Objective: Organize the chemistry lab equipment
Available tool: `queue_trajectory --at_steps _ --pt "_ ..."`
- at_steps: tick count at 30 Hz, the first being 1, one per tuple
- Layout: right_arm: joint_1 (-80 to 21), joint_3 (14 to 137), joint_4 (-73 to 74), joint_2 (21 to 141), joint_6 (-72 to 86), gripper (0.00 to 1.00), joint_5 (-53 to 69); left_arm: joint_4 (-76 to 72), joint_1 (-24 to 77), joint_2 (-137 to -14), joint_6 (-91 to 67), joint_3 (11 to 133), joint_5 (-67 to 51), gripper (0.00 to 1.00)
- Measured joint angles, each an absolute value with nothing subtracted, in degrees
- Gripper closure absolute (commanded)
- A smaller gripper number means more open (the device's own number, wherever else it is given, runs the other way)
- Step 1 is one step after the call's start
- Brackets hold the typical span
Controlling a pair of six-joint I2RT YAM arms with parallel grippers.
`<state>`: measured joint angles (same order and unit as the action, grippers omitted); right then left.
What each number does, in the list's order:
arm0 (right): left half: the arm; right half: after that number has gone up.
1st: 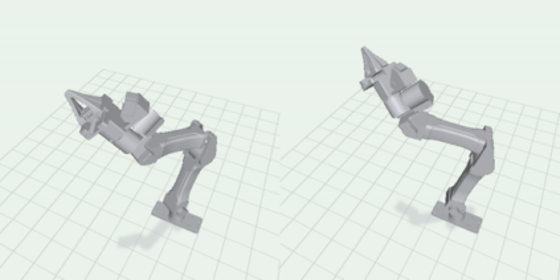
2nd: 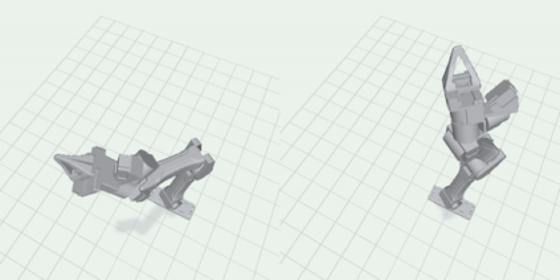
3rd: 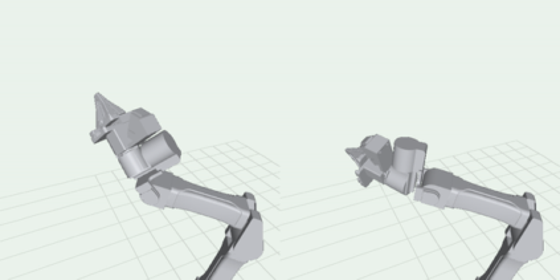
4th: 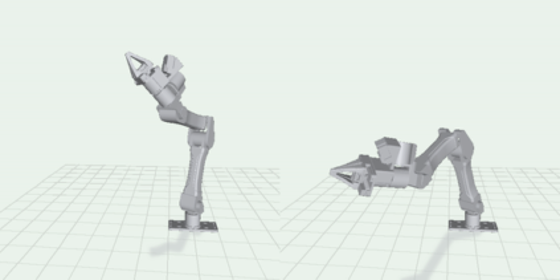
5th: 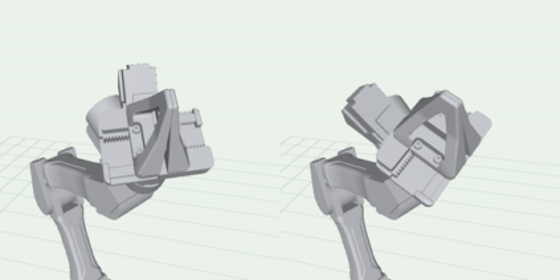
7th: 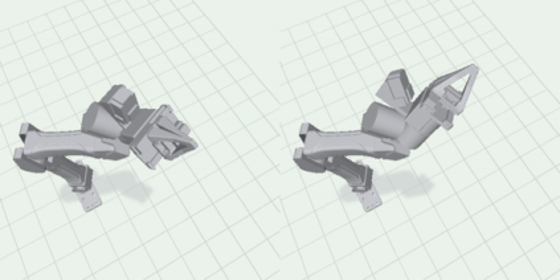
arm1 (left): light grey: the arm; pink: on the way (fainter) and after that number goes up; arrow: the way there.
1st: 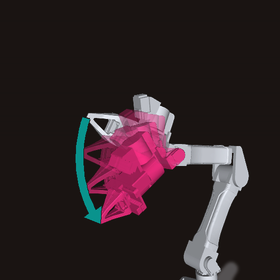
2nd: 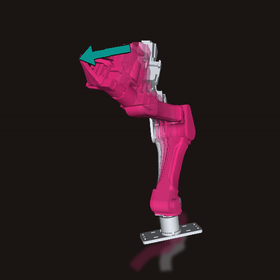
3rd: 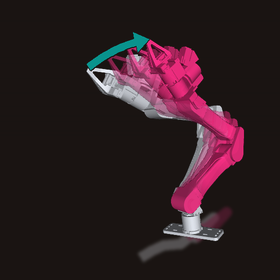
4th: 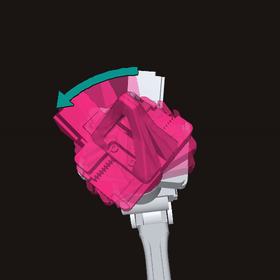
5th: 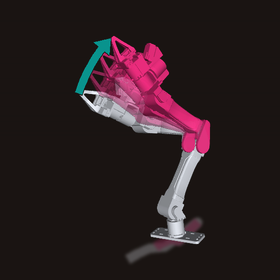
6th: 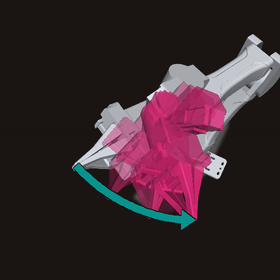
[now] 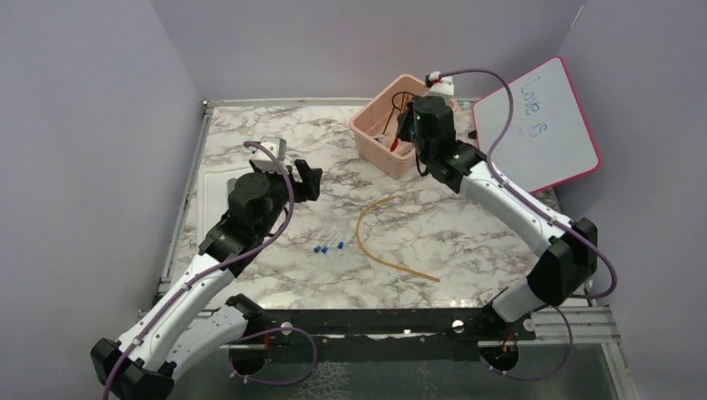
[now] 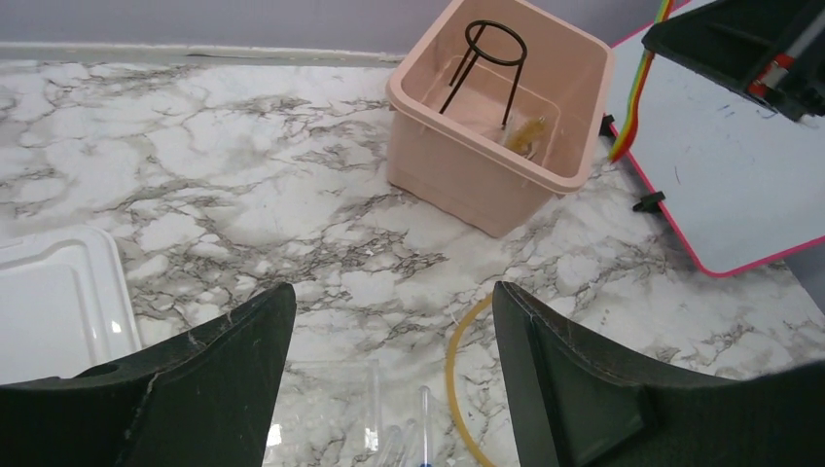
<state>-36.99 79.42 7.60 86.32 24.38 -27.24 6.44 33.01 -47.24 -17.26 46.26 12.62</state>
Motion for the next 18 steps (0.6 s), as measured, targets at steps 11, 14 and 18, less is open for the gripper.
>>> queue_trajectory --at_steps 11,14,18 --pt "-24.53 89.49 12.67 102.54 33.89 0.98 -26.72 6.48 33.01 -46.37 -15.59 45.19 13.87 0.21" --pt "-23.81 92.25 14.50 106.69 34.89 0.98 -25.45 6.48 33.01 -47.27 -15.51 45.19 13.87 0.21" --pt "-23.14 96.86 17.28 112.27 36.23 0.98 -23.92 6.59 33.01 -48.95 -15.38 45.19 13.87 0.21"
